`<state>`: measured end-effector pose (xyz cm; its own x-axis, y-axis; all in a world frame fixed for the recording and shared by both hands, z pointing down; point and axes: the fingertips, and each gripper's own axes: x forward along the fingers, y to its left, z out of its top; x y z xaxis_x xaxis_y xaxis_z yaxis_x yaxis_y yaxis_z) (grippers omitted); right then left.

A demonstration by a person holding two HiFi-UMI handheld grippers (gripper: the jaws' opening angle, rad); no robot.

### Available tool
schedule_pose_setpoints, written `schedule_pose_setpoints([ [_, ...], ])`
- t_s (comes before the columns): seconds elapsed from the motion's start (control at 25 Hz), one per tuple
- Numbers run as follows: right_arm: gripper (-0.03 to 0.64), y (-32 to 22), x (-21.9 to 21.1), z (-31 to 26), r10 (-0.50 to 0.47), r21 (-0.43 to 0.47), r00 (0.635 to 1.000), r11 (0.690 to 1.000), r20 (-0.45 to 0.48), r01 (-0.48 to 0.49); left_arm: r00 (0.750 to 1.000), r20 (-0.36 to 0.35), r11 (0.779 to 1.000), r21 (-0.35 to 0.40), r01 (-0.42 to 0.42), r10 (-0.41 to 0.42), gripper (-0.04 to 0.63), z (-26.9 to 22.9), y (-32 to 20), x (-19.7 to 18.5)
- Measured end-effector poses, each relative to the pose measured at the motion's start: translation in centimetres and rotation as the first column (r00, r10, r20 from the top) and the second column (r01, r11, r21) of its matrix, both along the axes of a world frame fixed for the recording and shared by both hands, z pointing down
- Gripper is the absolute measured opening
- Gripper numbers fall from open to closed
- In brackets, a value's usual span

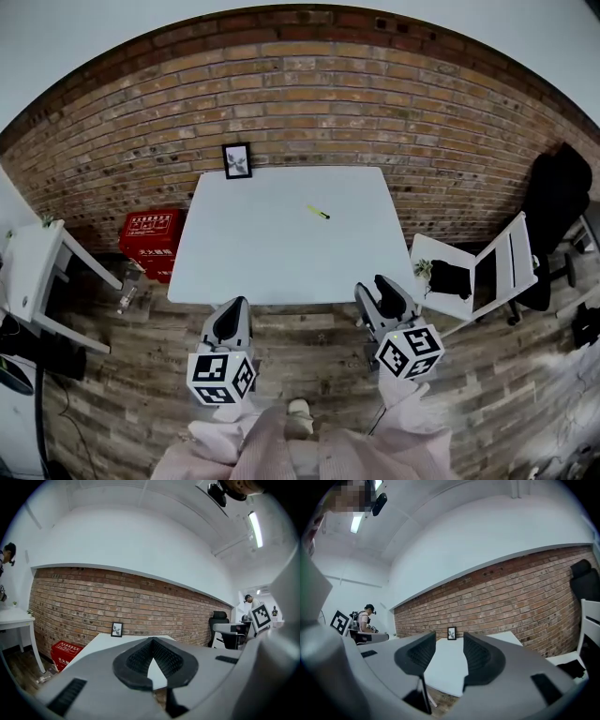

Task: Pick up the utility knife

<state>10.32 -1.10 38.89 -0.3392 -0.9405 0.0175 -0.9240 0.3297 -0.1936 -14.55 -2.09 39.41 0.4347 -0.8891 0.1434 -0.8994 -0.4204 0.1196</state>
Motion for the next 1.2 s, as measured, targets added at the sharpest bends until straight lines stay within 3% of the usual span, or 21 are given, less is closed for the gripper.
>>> schedule_pose_setpoints([
  [0.84, 0.181, -6.1, -1.5, 2.1, -0.029, -0.055, 1.000, 0.998, -0.005, 0.029, 1.000, -0.002, 0.999, -0.038, 0.003, -0.003, -0.006, 2.1, -6.0, -1.9],
  [1.2, 0.181, -12.8, -0.4, 3.5, -0.058, -0.090, 0.998, 0.994, -0.006, 0.057, 1.000, -0.009, 0.997, -0.074, 0.004, -0.005, -0.006, 3.7, -12.0, -0.1],
])
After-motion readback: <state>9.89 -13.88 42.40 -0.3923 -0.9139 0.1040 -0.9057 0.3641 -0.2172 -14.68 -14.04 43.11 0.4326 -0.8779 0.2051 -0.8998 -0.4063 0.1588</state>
